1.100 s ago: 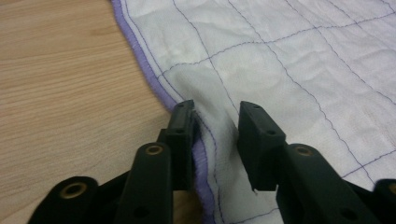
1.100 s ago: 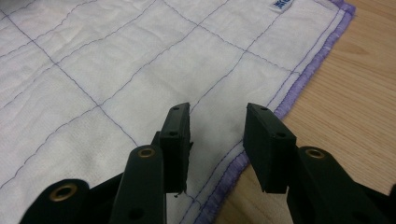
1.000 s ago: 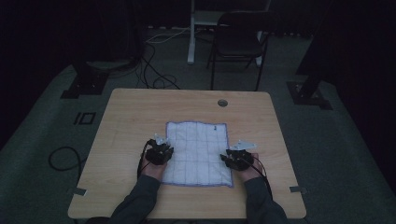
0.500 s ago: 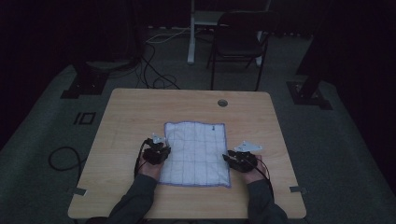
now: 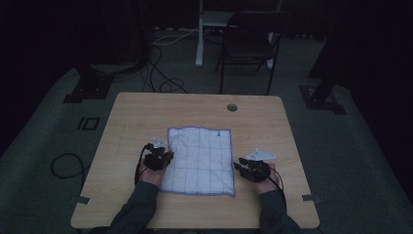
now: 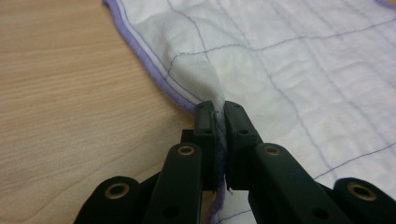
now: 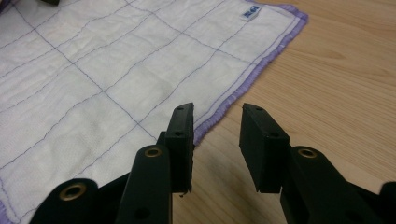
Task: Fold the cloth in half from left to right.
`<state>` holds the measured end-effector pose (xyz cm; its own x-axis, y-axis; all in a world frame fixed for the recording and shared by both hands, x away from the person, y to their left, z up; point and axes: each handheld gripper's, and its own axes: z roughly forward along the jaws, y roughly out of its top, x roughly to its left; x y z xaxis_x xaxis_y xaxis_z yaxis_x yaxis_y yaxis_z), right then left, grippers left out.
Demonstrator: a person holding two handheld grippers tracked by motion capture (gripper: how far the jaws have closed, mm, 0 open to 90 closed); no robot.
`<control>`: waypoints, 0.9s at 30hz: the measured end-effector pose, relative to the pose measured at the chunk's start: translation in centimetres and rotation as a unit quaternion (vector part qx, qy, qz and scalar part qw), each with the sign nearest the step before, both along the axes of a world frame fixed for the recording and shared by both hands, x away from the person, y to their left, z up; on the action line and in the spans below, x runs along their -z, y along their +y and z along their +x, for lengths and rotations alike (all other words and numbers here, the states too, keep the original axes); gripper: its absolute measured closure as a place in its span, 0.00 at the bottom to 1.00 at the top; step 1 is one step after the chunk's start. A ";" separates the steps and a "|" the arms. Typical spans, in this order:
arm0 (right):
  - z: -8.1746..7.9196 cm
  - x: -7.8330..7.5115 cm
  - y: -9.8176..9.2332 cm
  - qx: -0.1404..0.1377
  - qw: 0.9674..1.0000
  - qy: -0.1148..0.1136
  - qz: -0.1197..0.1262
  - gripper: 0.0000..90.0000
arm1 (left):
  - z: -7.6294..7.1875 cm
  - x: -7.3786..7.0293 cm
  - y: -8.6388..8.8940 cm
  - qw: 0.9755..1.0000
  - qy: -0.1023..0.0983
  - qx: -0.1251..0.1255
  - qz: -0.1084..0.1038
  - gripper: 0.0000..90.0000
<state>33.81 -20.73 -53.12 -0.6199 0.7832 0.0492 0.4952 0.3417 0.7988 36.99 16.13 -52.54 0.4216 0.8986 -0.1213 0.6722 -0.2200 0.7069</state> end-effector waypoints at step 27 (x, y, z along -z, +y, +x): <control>0.0 -0.1 -0.7 0.012 1.000 0.002 0.015 0.72 | 0.0 -4.3 -3.7 0.995 -0.046 0.078 -0.053 0.96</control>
<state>33.83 -21.41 -53.03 -0.6010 0.7958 0.0743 0.5056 0.3065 0.8065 36.94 12.42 -48.25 0.5680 0.8060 -0.1663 0.5680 -0.2376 0.7880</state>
